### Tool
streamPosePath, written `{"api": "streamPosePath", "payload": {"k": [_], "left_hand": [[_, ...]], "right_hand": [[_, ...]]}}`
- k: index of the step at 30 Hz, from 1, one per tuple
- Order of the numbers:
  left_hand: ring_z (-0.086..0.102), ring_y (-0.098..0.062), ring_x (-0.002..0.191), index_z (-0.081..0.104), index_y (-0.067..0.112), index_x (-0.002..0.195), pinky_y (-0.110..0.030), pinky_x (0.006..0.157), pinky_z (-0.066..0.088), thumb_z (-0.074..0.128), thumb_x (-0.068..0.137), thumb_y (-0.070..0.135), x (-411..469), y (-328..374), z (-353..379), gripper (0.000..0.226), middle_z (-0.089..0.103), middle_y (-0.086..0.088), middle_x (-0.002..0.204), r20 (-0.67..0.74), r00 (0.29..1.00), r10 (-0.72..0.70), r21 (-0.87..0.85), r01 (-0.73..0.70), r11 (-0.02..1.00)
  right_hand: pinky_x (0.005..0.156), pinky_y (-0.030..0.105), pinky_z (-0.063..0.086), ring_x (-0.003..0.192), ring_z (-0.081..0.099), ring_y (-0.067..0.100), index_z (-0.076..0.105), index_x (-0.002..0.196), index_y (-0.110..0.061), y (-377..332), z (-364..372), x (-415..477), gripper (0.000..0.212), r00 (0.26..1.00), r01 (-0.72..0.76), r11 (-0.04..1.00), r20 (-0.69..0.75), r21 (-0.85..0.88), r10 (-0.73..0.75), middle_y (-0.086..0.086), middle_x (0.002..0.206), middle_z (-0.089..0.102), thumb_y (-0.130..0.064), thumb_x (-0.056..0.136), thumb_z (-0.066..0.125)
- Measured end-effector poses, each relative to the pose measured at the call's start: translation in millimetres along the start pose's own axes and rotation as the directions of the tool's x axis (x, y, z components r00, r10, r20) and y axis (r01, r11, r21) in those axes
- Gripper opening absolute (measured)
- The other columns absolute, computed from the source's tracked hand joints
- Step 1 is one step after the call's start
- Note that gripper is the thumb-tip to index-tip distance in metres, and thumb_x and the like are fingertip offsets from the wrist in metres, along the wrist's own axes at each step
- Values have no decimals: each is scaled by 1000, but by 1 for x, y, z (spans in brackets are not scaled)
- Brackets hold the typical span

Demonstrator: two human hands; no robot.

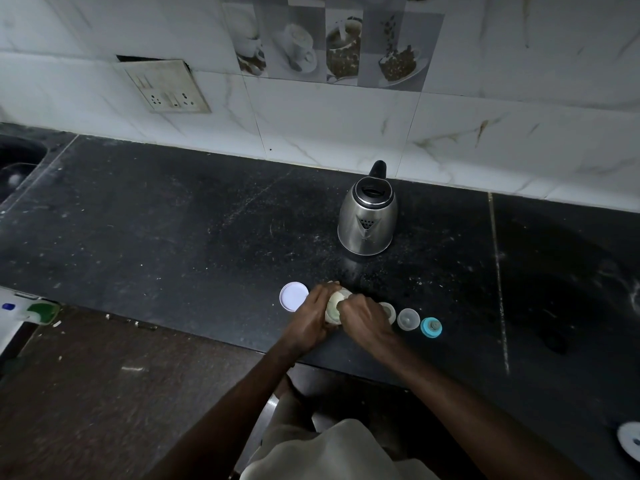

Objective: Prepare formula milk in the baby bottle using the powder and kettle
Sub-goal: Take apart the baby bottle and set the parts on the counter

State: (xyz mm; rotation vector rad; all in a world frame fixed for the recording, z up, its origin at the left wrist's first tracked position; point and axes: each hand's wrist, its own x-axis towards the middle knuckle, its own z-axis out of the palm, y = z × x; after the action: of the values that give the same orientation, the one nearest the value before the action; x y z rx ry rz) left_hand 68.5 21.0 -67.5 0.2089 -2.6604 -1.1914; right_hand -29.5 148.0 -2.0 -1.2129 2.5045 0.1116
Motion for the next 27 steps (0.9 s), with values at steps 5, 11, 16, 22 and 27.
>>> {"api": "streamPosePath", "payload": {"k": [5,11,16,22,27], "left_hand": [[45,-24,145,46,2,149,-32,122,34,81,86,16,2,1,2,74,50,-13,151,20,1000,17,20,-17,1000],[47,-25,143,48,3,148,-33,122,35,77,87,10,4,7,2,68,52,-14,148,31,998,48,18,-49,999],[47,-26,143,48,1,147,-36,121,37,75,84,4,7,5,2,69,52,-15,148,25,999,24,22,-25,999],[51,-24,138,51,4,145,-33,117,39,83,83,13,5,-2,-2,71,55,-9,143,8,1000,-18,-17,18,1000],[52,-22,137,51,7,144,-33,116,40,84,82,11,4,0,-3,71,56,-9,142,4,1000,-19,-31,20,999]], "right_hand": [[86,40,53,113,67,32,69,118,-7,-4,-1,1,27,1000,-16,995,15,-97,17,13,123,69,-6,103,46],[92,40,52,119,66,29,68,123,-12,-6,-8,5,27,999,-29,997,10,-74,30,10,129,68,-11,106,47],[79,37,53,105,71,26,71,113,-18,-10,-11,0,23,998,-35,996,-60,-79,30,4,115,71,-10,101,53],[53,27,44,67,72,14,78,80,-25,-8,-10,-4,3,998,54,968,-27,-244,-62,-3,88,71,-23,81,80],[81,35,51,109,70,28,72,115,-14,-6,-11,4,28,994,98,963,-30,-252,-109,6,120,70,-9,103,46]]}}
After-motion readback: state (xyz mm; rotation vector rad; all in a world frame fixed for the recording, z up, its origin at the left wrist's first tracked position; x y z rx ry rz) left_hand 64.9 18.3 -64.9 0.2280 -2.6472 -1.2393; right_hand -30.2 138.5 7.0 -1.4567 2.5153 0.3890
